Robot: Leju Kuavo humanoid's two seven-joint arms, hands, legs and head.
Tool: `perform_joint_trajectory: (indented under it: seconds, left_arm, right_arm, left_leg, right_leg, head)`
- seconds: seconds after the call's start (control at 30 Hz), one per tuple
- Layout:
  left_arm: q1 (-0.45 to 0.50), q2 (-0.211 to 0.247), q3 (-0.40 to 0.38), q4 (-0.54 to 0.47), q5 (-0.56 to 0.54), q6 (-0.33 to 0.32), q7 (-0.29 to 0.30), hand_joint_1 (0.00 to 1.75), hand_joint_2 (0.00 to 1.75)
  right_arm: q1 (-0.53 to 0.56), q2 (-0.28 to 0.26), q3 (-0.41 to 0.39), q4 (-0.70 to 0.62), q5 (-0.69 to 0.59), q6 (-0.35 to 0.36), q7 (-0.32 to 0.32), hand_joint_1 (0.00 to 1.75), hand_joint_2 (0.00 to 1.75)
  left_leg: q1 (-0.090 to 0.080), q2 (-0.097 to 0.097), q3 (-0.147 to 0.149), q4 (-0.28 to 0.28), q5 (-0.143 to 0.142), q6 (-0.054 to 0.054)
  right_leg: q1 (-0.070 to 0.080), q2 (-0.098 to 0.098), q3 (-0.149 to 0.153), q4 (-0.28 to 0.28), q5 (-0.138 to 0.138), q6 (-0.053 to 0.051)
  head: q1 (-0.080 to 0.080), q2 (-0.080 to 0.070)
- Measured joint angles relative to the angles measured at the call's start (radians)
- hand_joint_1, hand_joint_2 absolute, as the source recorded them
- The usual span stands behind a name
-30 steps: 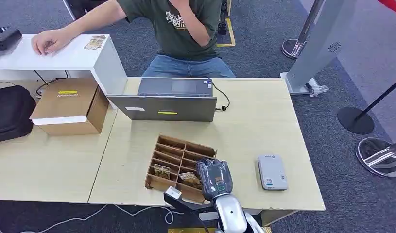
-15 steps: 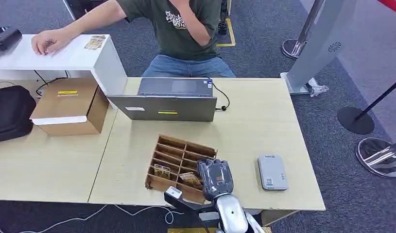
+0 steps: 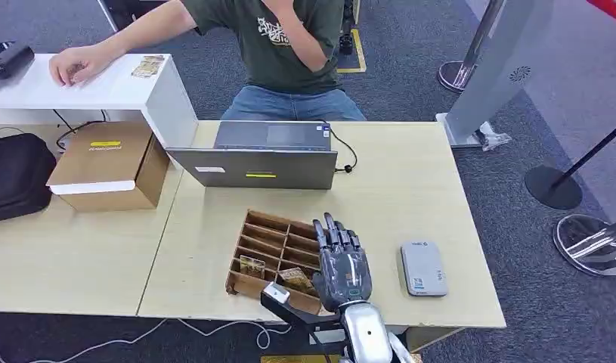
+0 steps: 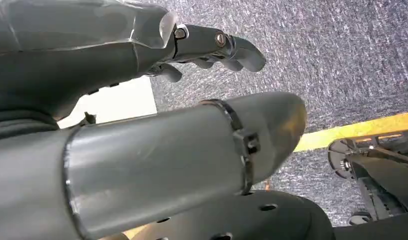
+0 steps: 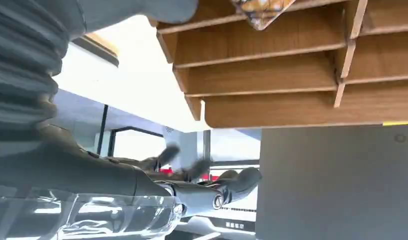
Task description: Pass the card to the sensor for recognition and then transmit it.
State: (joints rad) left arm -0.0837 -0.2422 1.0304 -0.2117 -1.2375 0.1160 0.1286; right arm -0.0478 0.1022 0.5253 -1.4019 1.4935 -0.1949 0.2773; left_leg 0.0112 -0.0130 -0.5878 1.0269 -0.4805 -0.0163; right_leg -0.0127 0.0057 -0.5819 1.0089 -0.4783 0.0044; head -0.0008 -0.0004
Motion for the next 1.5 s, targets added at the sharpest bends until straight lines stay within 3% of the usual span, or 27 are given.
perform_joint_trajectory:
  seconds: [0.3, 0.63, 1.07, 1.5]
  left_arm:
    - [-0.001, 0.0, 0.0, 0.0, -0.001, -0.001, 0.0, 0.0, 0.0]
    - [0.0, 0.0, 0.0, 0.0, -0.001, 0.001, -0.011, 0.0, 0.0]
    - [0.0, 0.001, 0.0, 0.0, 0.014, -0.009, -0.013, 0.0, 0.0]
    - [-0.005, -0.006, 0.0, 0.0, 0.038, -0.014, -0.006, 0.0, 0.0]
  right_arm:
    - [0.022, 0.0, -0.02, -0.037, 0.005, -0.015, 0.009, 0.0, 1.75]
    - [0.078, 0.0, -0.066, -0.187, 0.011, -0.126, 0.001, 0.0, 1.75]
    - [0.168, -0.03, -0.057, -0.35, 0.005, 0.1, 0.087, 0.0, 1.75]
    - [0.182, -0.076, -0.01, -0.293, -0.08, 0.113, 0.107, 0.0, 1.75]
  left_leg:
    - [0.0, 0.0, 0.0, 0.0, 0.0, 0.0]
    - [0.0, 0.0, 0.0, 0.0, -0.001, -0.001]
    - [0.0, 0.0, 0.0, 0.0, -0.001, 0.0]
    - [0.0, 0.0, -0.001, 0.0, -0.002, 0.0]
  right_leg:
    - [0.0, 0.0, 0.0, 0.0, 0.0, 0.0]
    - [0.0, 0.0, 0.0, 0.0, 0.0, 0.0]
    - [0.0, 0.0, 0.0, 0.0, -0.001, 0.001]
    - [0.0, 0.0, 0.0, 0.0, -0.002, 0.001]
  head:
    - [0.0, 0.0]
    - [0.0, 0.0]
    - [0.0, 0.0]
    - [0.0, 0.0]
